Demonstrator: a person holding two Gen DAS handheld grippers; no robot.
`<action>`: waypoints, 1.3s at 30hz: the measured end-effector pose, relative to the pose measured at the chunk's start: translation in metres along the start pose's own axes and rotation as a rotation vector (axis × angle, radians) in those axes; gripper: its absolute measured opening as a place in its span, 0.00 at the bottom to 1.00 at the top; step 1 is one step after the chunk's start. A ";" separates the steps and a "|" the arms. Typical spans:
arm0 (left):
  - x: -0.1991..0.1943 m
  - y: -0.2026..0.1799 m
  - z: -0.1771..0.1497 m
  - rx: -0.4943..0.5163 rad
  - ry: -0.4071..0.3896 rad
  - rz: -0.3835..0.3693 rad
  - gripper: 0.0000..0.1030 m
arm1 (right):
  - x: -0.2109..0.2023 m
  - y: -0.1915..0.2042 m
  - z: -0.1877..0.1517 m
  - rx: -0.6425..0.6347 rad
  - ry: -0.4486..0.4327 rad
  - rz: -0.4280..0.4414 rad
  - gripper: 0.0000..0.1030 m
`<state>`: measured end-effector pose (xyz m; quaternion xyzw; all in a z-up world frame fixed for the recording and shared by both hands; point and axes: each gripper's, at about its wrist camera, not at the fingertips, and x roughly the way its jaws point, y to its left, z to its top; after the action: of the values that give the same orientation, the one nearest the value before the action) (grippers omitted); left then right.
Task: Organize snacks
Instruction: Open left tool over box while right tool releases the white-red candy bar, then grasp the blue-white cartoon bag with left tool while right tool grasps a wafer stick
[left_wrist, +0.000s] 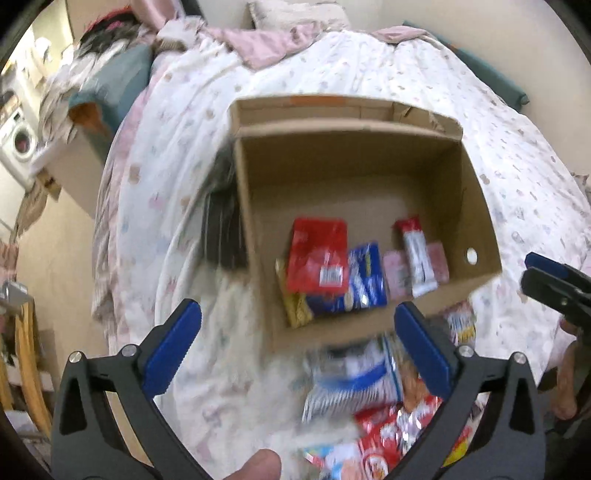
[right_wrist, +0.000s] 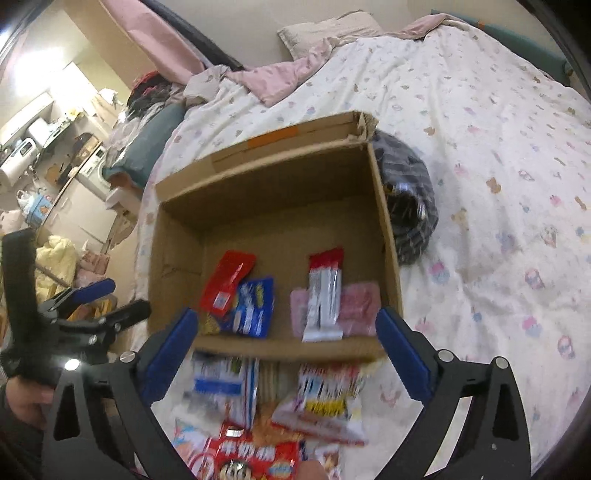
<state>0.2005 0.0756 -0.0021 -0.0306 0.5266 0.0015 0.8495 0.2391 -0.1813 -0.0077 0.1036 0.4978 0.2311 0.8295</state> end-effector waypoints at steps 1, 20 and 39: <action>-0.001 0.003 -0.007 -0.007 0.011 -0.002 1.00 | -0.005 0.003 -0.007 -0.002 0.000 0.008 0.97; 0.065 -0.039 -0.171 0.065 0.497 -0.106 1.00 | -0.033 -0.010 -0.078 0.088 0.062 -0.006 0.97; 0.063 -0.079 -0.186 0.126 0.497 -0.075 0.56 | -0.038 -0.025 -0.088 0.079 0.074 -0.054 0.97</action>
<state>0.0646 -0.0155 -0.1370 0.0034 0.7167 -0.0702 0.6939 0.1540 -0.2270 -0.0307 0.1142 0.5393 0.1927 0.8118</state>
